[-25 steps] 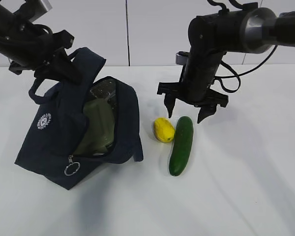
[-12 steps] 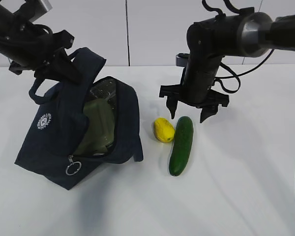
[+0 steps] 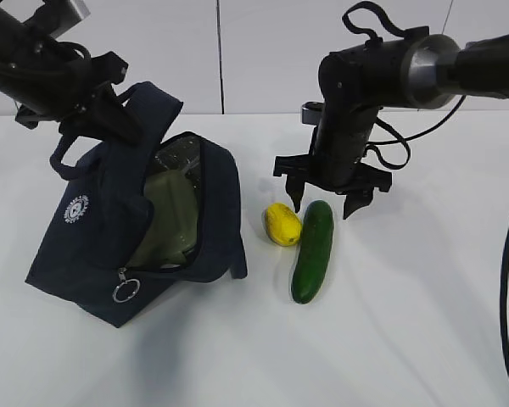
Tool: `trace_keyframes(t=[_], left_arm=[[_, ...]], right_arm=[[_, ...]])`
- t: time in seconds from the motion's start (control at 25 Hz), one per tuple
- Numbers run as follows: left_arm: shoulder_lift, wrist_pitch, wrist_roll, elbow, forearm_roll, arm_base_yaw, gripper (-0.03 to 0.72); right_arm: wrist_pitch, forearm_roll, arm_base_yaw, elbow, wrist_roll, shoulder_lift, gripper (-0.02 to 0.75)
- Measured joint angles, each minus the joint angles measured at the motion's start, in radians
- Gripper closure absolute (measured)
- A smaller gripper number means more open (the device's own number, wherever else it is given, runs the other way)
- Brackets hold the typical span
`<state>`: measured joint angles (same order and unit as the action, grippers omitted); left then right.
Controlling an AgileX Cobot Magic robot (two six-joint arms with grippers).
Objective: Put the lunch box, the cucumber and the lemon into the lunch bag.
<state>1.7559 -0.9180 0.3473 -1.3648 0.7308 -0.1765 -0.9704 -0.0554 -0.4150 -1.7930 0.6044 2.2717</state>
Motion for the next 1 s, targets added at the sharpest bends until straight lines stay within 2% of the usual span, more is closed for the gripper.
trace_keyframes(t=[0.28, 0.76, 1.0], left_arm=[[0.000, 0.000, 0.000, 0.000, 0.000, 0.000, 0.697], [0.000, 0.000, 0.005, 0.000, 0.000, 0.000, 0.697], [0.000, 0.000, 0.005, 0.000, 0.000, 0.000, 0.697]], right_arm=[[0.012, 0.000, 0.000, 0.000, 0.000, 0.014, 0.202], [0.013, -0.040, 0.000, 0.000, 0.028, 0.014, 0.205], [0.013, -0.040, 0.000, 0.000, 0.030, 0.015, 0.262]])
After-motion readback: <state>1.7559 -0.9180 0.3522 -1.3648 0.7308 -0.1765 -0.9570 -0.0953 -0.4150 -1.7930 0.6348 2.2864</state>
